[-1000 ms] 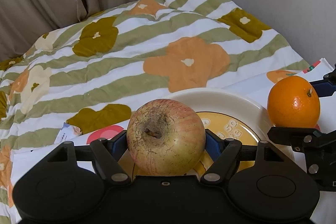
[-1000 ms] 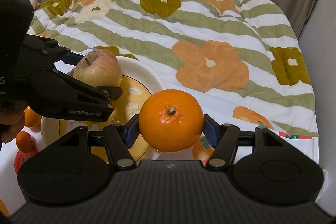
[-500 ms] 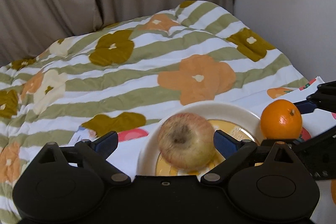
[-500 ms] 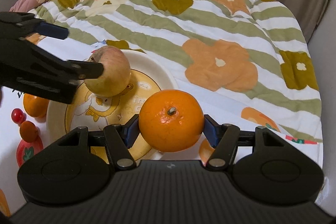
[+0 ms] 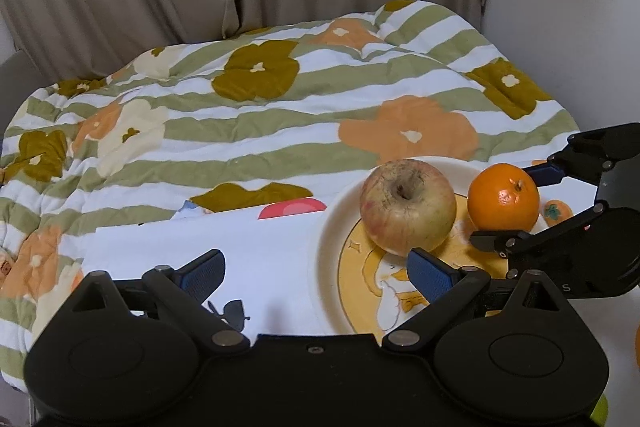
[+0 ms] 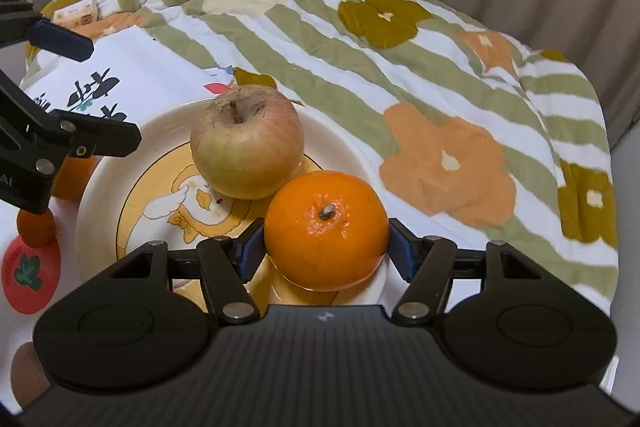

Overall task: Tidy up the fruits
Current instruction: 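Carry the apple and mandarin into the duck bowl and open both grippers, then withdraw both tools from the bowl and move toward the kiwi and green apple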

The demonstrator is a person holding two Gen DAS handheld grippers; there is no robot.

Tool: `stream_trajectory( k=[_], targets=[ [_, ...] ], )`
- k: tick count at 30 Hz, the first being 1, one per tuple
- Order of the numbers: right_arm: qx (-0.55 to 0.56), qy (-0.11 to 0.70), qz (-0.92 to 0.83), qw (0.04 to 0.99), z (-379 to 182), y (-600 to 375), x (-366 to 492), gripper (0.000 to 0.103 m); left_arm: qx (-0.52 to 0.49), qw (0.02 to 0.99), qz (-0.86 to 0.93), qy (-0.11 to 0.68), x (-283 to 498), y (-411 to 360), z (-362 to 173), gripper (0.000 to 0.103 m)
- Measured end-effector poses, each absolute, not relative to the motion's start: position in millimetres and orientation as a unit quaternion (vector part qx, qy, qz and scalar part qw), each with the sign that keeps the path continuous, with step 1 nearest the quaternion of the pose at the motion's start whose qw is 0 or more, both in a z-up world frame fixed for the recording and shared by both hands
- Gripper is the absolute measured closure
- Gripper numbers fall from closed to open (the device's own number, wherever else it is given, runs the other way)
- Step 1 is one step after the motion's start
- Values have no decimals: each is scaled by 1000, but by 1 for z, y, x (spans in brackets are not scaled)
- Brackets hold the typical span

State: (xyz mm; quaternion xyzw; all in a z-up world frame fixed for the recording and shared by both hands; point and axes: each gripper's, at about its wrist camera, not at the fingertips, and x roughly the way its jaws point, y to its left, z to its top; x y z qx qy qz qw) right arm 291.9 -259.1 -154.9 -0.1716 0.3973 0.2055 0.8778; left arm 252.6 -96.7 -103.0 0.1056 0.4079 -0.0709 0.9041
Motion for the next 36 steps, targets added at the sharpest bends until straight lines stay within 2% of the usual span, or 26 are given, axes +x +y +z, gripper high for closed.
stream_trajectory(
  k=[3,7,8,23,36],
  targets=[
    [-179,393,204,878,-156,-255,292,23,103,907,-66,404,250,-93,-103,4],
    [-190,361,196,892,-147,-252,283,2,106,909,-56,400,245,-91,-102,4],
    [-191,357,192,894,-145,-252,282,1,105,909,-55,399,243,-89,-102,4],
    [-129,359,139,914,-101,-259,249,1,109,925,-35,363,208,-71,-74,3],
    [-48,374,48,925,-53,-264,166,1,95,941,-54,322,143,-52,-42,3]
  ],
)
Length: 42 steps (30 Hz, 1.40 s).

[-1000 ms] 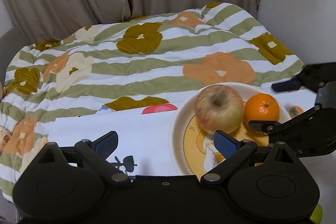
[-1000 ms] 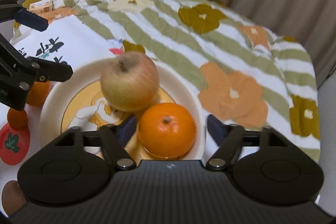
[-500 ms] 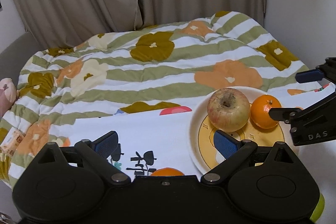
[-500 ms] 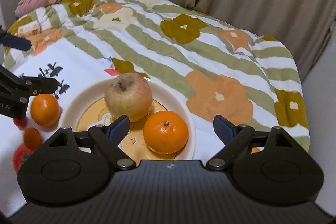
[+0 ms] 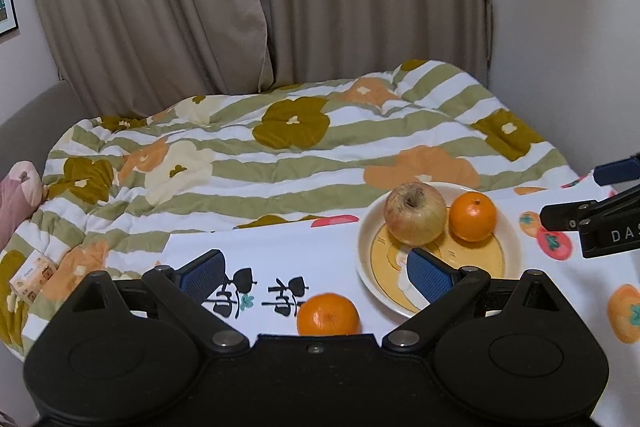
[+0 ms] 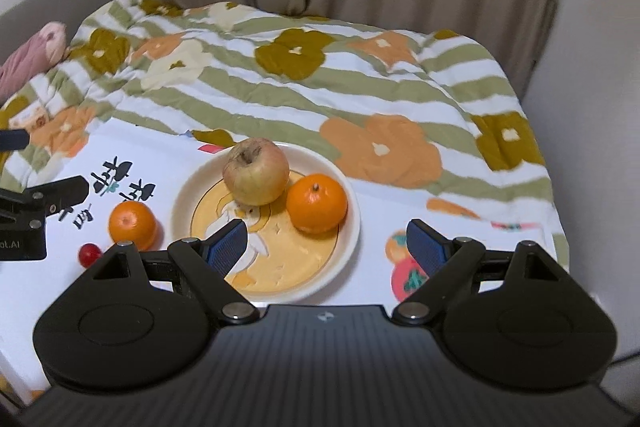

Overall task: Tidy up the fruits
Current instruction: 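Withdraw both tools from the bowl and move toward the kiwi and green apple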

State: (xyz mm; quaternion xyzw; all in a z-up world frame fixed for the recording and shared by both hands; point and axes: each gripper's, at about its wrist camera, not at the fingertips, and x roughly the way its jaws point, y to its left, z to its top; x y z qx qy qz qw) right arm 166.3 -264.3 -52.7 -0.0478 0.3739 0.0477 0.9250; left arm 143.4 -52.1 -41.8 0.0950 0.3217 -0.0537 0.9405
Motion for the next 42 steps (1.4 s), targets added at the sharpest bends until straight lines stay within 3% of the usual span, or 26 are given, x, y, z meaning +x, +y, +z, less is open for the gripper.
stream_trajectory(
  k=[19,42],
  targets=[
    [43,388,-43,920,-46,-251,49,1,83,935,-140,315,73,-34,-41,3],
    [98,420,-97,897,-121,-265,33,2,91,881,-235,400,80,-77,-131,5]
  ],
)
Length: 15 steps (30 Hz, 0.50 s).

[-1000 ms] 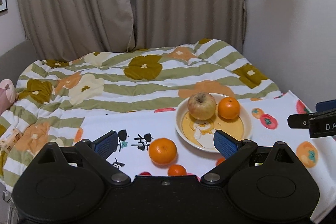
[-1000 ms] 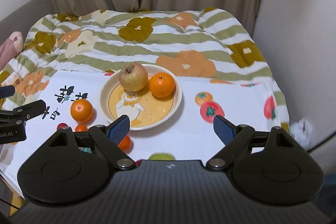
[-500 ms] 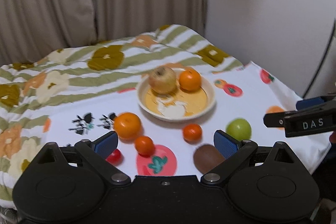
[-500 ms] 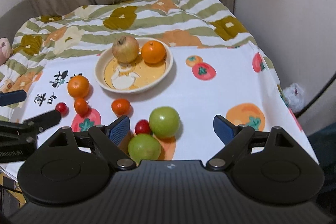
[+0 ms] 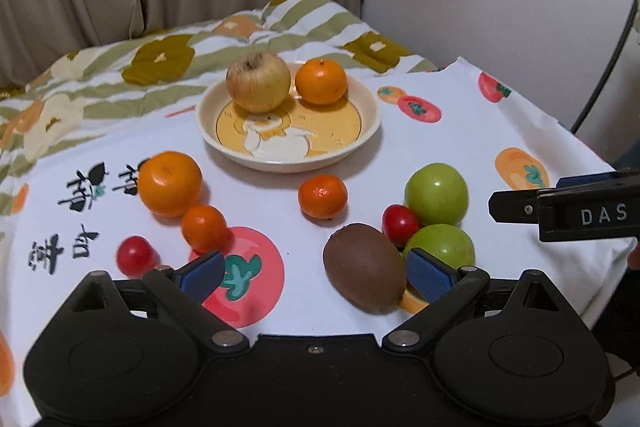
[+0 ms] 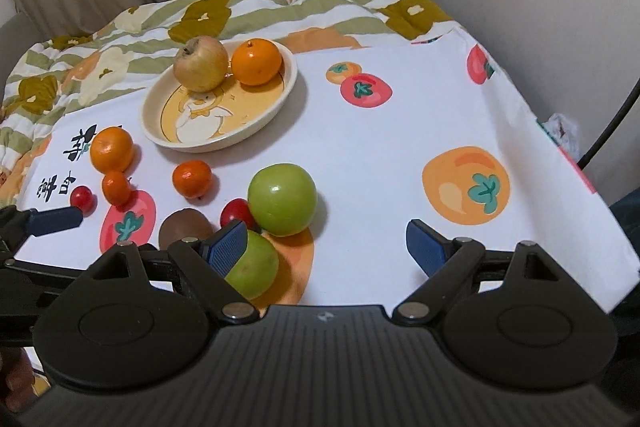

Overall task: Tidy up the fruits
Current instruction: 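Withdraw both tools from the bowl and move toward the kiwi and green apple, then grasp the brown kiwi with the left gripper while the right gripper grasps a green apple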

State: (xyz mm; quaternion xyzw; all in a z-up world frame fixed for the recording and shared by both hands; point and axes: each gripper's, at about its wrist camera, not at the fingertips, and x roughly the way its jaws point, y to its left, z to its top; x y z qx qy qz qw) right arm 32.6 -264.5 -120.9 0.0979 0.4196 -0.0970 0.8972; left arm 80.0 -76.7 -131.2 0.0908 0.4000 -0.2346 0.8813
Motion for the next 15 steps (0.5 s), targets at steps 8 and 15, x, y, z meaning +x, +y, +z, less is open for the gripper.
stream_trajectory(
  k=[8,15],
  targets=[
    [105,432,-67,893,-137,-273,54,2,70,876,-209,430,98,-93,-145,10],
    [103,440,-39,891,-144,-279,70,4,55,866,-193,458,107,-105,-154,15]
  ],
)
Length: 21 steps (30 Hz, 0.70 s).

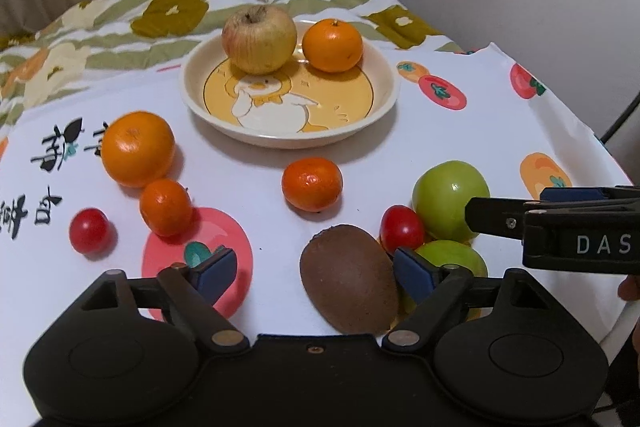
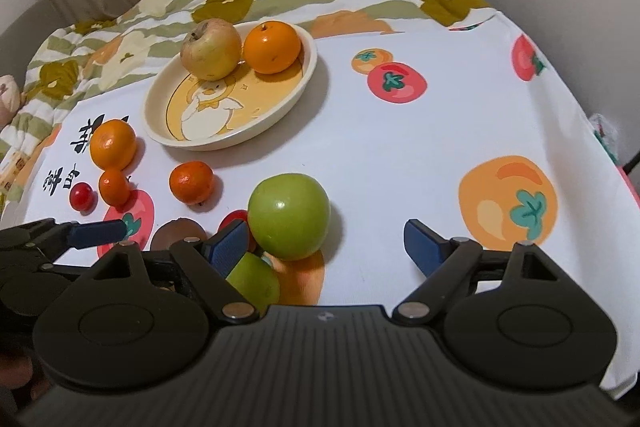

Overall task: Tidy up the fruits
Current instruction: 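Grasp the brown kiwi with the left gripper while the right gripper grasps a green apple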

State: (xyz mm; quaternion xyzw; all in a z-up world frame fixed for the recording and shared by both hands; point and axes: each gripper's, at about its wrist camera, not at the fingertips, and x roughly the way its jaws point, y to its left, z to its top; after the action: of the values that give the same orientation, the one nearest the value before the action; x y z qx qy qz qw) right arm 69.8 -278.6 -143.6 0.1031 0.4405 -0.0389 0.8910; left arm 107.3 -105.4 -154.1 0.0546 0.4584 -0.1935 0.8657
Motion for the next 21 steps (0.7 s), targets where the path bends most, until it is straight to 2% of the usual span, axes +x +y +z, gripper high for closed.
stream_trajectory(
  k=[5,17,21],
  targets=[
    [100,447,-18,889,-146,-280,80,4,31,858,-177,482,113,-109,-157,16],
    [90,467,27,879,-156,-280,101,4,-5,843,-166,512,114,-117,-161,31],
    [91,472,38,876,-159,-280,106,4,-9,841,-169,514,113,-119,-159,40]
  ],
)
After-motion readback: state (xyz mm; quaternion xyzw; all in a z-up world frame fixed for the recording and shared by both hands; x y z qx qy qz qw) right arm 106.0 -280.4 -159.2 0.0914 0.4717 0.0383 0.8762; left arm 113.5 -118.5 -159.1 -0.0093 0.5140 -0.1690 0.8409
